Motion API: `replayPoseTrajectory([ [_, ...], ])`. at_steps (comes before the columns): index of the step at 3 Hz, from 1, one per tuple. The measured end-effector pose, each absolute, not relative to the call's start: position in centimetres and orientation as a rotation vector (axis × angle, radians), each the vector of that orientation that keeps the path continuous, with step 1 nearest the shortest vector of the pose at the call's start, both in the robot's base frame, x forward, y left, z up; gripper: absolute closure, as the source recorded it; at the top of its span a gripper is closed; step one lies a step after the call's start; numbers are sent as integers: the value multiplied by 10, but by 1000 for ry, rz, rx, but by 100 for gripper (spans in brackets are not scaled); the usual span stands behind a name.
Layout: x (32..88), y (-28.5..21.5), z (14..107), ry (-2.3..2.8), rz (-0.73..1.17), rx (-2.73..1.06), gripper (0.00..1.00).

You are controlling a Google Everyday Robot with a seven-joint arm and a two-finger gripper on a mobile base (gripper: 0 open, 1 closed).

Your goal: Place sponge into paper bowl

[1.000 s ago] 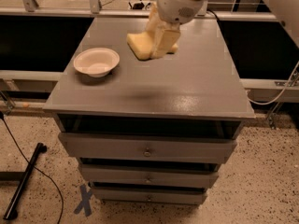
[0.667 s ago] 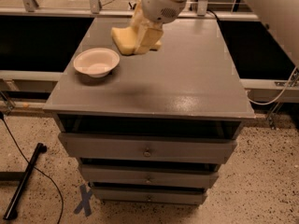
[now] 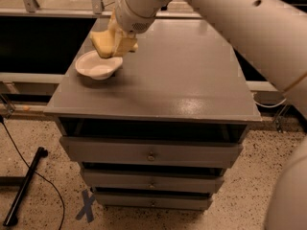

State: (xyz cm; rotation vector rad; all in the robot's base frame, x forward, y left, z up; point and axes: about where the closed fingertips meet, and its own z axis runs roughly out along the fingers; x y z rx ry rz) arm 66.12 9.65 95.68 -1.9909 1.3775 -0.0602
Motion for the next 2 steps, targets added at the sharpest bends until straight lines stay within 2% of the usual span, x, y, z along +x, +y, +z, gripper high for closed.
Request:
replayPoseTrajectory([
  [1, 674, 118, 943, 1348, -83, -2034, 100],
  [2, 683, 133, 933, 1352, -90, -2051, 82],
])
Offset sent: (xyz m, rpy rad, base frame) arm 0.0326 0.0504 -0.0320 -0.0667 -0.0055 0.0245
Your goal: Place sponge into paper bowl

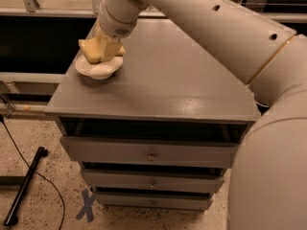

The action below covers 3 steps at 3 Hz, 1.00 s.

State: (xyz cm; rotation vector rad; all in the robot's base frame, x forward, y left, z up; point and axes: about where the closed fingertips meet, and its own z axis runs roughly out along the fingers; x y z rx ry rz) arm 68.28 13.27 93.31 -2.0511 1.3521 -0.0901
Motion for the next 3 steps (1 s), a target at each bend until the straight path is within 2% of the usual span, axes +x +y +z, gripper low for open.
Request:
replayPoseTrajectory([
  [3, 692, 153, 931, 1377, -98, -2095, 12],
])
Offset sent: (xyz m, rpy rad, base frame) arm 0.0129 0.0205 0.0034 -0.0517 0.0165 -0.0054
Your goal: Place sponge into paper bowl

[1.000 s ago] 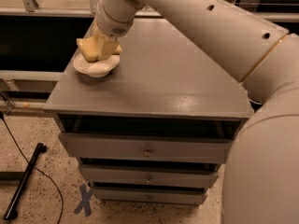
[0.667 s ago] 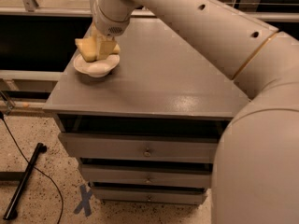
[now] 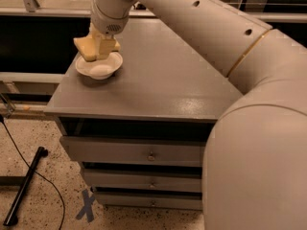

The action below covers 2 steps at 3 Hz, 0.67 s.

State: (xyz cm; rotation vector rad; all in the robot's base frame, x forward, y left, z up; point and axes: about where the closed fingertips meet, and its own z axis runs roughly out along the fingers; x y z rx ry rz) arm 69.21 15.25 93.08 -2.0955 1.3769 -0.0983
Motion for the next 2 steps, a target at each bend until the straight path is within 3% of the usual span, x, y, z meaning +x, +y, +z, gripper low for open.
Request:
replayPoseTrajectory([
  [1, 694, 152, 932, 1390, -101, -2112, 0],
  [2, 696, 146, 933, 1409, -105, -2124, 0],
])
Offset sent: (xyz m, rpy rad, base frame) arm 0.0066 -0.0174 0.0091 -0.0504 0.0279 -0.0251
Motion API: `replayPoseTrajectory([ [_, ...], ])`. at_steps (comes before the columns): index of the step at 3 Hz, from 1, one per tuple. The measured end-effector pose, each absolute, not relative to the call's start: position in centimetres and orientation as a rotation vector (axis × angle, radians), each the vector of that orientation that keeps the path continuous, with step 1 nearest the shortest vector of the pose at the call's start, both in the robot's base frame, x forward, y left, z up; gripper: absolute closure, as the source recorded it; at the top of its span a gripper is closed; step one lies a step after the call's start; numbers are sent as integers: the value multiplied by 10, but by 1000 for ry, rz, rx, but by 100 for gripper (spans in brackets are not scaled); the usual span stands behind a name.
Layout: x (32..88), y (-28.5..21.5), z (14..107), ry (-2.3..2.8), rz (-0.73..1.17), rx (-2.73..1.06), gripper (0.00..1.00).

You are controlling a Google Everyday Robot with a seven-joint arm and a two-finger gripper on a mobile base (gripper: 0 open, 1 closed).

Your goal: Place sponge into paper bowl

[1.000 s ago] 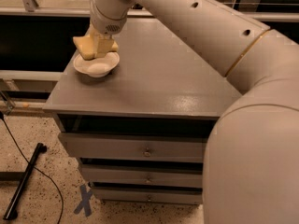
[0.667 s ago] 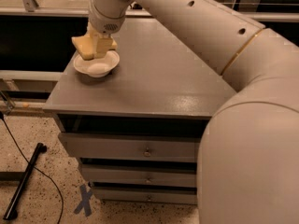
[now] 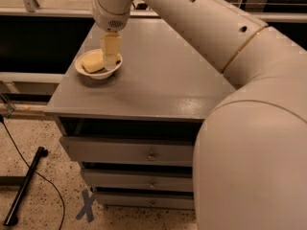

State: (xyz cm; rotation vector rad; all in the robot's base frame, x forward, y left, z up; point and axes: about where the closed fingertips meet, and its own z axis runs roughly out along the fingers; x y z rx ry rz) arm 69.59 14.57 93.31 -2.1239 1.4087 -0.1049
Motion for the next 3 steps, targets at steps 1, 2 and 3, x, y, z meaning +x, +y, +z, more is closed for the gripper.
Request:
replayPoseTrajectory([
  [1, 698, 106, 937, 1444, -45, -2112, 0],
  [2, 698, 62, 935, 1477, 39, -2077, 0],
  [3, 698, 62, 935, 1477, 39, -2077, 0],
])
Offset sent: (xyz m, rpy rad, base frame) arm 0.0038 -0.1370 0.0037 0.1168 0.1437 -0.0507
